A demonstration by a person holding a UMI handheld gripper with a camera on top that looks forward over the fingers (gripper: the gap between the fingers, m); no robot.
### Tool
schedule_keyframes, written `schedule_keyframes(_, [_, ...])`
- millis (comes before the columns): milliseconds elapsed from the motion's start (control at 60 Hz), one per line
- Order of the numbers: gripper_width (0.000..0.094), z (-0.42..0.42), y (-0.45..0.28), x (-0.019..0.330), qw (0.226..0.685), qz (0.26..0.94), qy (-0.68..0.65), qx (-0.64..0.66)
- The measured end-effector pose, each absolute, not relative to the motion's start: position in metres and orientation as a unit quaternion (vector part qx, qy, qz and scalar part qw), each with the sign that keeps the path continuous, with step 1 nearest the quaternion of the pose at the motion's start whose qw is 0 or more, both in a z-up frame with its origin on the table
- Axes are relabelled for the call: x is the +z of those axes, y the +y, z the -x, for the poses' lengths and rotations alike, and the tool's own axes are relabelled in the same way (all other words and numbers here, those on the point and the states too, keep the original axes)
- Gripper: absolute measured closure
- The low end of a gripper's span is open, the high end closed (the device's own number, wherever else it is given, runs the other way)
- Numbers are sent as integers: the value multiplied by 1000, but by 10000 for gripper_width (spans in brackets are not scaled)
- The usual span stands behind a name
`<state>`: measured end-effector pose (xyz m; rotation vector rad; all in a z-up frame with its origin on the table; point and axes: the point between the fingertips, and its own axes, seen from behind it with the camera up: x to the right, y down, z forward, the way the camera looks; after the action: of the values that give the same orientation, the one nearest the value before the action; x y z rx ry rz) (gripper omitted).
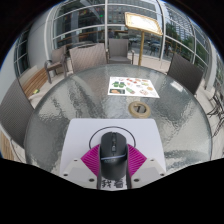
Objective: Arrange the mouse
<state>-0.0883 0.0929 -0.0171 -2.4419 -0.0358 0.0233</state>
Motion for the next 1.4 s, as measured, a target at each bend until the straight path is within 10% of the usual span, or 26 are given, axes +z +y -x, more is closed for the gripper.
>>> schedule_keyframes(167, [431,90,95,-19,342,940,-12,19])
schedule_keyframes(250, [56,88,86,-12,322,946,2,23])
schedule_keyframes(750, [79,59,-11,194,413,909,-4,52])
schedule_keyframes(1400, [79,30,-116,254,471,882,-11,35])
